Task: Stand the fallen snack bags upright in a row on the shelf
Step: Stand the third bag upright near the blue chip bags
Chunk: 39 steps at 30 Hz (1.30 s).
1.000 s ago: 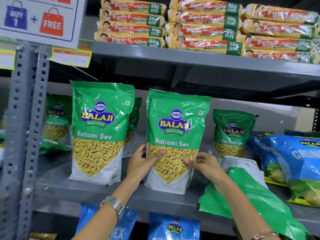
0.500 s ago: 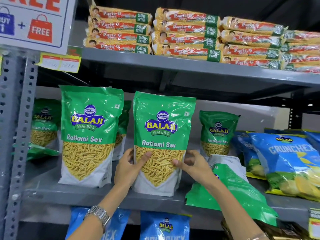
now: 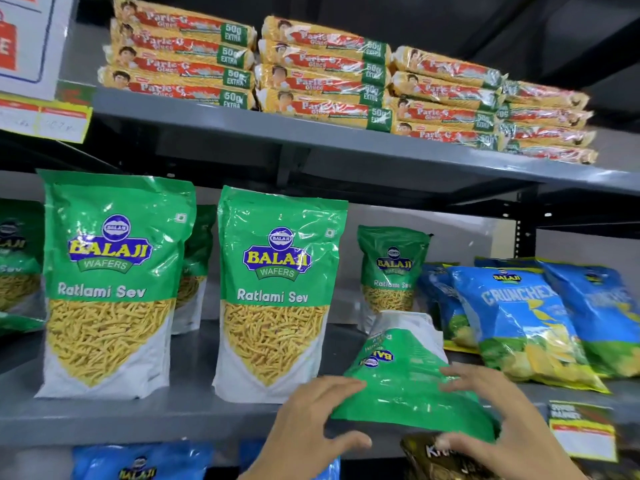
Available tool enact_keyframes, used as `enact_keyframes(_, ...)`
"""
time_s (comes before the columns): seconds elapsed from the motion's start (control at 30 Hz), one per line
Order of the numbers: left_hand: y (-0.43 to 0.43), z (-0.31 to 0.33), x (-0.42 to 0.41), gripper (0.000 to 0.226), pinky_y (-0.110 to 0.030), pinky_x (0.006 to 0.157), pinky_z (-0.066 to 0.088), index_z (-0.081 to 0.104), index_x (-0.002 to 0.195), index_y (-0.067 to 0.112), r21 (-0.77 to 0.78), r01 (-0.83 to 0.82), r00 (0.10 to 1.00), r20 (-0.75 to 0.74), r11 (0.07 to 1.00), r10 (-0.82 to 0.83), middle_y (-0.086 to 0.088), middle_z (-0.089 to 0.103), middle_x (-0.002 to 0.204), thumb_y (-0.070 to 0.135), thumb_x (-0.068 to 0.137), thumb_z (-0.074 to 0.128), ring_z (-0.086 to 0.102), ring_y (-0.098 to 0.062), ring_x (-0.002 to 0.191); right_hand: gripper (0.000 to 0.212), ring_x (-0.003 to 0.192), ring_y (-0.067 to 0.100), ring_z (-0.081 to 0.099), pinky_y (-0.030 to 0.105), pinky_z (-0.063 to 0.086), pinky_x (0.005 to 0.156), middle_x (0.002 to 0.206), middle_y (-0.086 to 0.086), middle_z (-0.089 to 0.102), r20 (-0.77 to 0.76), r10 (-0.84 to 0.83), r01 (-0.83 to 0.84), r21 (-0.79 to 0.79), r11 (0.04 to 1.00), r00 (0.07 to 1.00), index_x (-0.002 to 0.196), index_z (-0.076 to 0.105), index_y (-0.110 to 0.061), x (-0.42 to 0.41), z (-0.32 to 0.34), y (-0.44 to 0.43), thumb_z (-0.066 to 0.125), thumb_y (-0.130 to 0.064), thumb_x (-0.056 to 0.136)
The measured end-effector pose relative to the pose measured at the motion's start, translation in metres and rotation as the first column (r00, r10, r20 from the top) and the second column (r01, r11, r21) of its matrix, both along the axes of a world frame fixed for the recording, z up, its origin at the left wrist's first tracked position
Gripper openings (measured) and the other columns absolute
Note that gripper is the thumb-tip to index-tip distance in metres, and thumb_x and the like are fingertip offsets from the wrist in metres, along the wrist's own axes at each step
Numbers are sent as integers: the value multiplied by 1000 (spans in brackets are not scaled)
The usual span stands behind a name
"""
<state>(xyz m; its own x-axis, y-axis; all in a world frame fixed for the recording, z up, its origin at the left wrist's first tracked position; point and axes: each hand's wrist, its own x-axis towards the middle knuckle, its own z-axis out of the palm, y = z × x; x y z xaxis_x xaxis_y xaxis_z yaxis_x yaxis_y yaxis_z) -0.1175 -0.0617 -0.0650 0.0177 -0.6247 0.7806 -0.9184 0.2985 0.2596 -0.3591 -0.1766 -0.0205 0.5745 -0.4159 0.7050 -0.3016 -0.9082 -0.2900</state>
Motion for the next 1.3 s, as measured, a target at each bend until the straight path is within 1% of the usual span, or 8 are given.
enact_keyframes(0.17,-19,1,2,26,-23,72,50,76,84,18,-309,-78,995,37,948,94,9,75,87,11,59,76,62,-1,80,27,98,-5,52,21,43,81,103,-20,64,86,-84,105,-277,955,993,77,70,-33,-5,-5,-16,85,-17,60)
enact_keyframes(0.33,-34,46,-15,13,-22,69,47,75,82,19,-441,-106,994,-77,891,80,7,75,78,16,69,73,63,-7,72,40,84,-1,61,16,47,77,83,-14,70,370,16,49,-167,985,929,79,66,-36,-1,35,-39,74,2,69)
enact_keyframes(0.47,-50,118,-36,12,-26,73,49,75,86,24,-449,-121,985,-167,885,50,7,75,85,28,76,69,64,-7,76,24,74,-10,58,7,44,64,75,-17,69,536,-27,81,-77,994,844,75,64,-38,5,87,-69,69,-15,77)
enact_keyframes(0.63,-93,176,-44,20,-32,67,51,72,96,15,-422,-124,935,-353,898,-36,-2,74,88,28,83,64,66,-23,73,15,51,-1,58,17,54,52,70,4,63,607,-31,-26,84,996,794,91,70,-5,23,141,-125,70,-13,78)
enact_keyframes(0.8,-156,156,-25,51,-36,98,39,50,123,5,-63,14,716,-696,998,-55,-6,56,123,44,95,33,50,-23,117,11,58,-1,57,15,48,47,74,-1,57,618,5,-198,243,950,786,95,59,-16,42,158,-172,62,-17,84)
enact_keyframes(0.97,-196,118,-11,63,-38,111,26,27,142,17,-37,156,473,-875,987,-107,-3,31,150,55,91,27,32,-22,135,9,75,11,58,19,52,53,91,2,60,648,38,-366,380,849,761,94,55,-18,50,116,-206,47,-14,93)
enact_keyframes(1.17,-215,99,-11,27,-29,73,51,59,98,16,-234,-54,449,-874,971,-185,-9,68,106,32,96,37,61,-13,82,20,72,-3,65,13,51,66,82,-6,70,553,73,-318,362,876,830,86,59,-19,71,59,-212,48,-3,91)
enact_keyframes(1.3,-219,108,-6,38,-33,66,46,58,81,10,-208,-263,531,-846,942,-38,-16,68,84,36,96,36,63,-30,76,15,60,-4,62,11,47,56,74,-2,67,595,10,-262,339,903,804,79,60,-13,74,72,-218,52,-9,90)
